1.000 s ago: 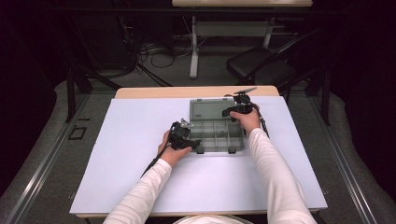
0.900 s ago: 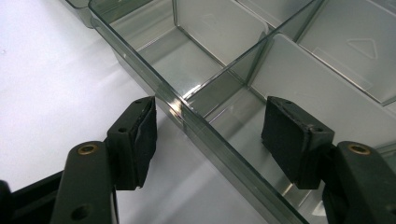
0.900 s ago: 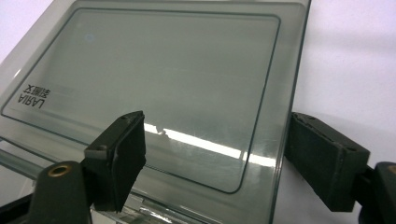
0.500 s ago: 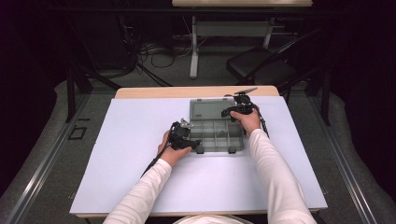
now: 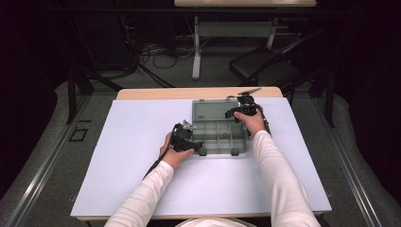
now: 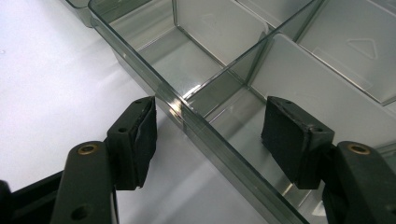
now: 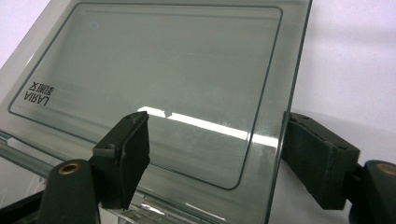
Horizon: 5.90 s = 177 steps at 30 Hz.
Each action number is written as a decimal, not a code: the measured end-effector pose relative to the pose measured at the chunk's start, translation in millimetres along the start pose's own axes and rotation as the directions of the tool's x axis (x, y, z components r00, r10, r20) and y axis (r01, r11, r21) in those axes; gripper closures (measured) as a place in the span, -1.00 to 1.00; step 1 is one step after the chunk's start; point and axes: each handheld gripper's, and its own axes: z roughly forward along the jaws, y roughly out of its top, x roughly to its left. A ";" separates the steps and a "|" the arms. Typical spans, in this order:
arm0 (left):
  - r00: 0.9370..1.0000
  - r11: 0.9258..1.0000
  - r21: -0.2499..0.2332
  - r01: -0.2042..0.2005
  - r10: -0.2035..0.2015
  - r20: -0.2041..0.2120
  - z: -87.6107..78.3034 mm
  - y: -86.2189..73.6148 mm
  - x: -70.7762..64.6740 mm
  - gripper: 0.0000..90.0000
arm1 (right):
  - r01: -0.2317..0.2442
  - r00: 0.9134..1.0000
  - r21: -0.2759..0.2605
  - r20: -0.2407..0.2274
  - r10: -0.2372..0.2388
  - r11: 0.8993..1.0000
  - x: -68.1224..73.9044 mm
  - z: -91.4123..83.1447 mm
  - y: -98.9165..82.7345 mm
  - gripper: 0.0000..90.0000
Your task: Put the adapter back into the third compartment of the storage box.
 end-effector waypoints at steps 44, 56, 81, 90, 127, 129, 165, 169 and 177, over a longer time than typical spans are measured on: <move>1.000 1.000 0.000 -0.001 0.001 0.001 0.0 -0.1 0.0 -0.21 | 0.041 0.998 -0.071 0.054 -0.037 0.997 -2.3 -23.3 5.2 0.26; 1.000 1.000 0.001 -0.002 0.002 -0.002 -0.1 0.0 -0.2 -0.21 | 0.063 0.997 -0.103 0.045 -0.058 0.993 -5.6 -31.4 5.9 0.50; 1.000 1.000 -0.004 -0.007 0.007 -0.001 -0.5 -0.6 0.2 -0.17 | 0.080 0.997 -0.145 0.014 -0.078 0.986 -11.3 -37.2 1.9 0.65; 1.000 1.000 -0.003 -0.007 0.007 -0.002 -0.6 -0.5 0.0 -0.17 | 0.076 0.997 -0.150 0.001 -0.076 0.986 -15.1 -39.4 1.9 0.77; 0.999 0.998 -0.034 0.045 -0.044 0.016 -14.7 7.6 7.8 -0.17 | 0.066 0.997 -0.277 -0.007 -0.070 0.959 -18.3 -41.9 -15.0 0.90; 0.999 0.997 -0.053 0.051 -0.050 0.023 -18.4 10.3 9.6 -0.17 | 0.070 0.997 -0.279 -0.003 -0.074 0.958 -18.4 -42.3 -15.5 0.90; 0.989 0.973 -0.183 0.138 -0.145 -0.022 -45.1 105.8 67.9 0.02 | 0.053 0.999 -0.355 0.017 -0.050 0.934 -14.3 -42.8 -26.0 0.92; 0.987 0.971 -0.190 0.148 -0.158 -0.038 -44.6 114.6 74.3 0.06 | 0.052 0.999 -0.359 0.018 -0.049 0.932 -13.9 -43.0 -26.8 0.92; 0.980 0.965 -0.175 0.195 -0.199 -0.001 -37.8 132.0 79.9 -0.17 | 0.057 0.998 -0.372 0.024 -0.052 0.926 -14.1 -42.9 -28.9 0.92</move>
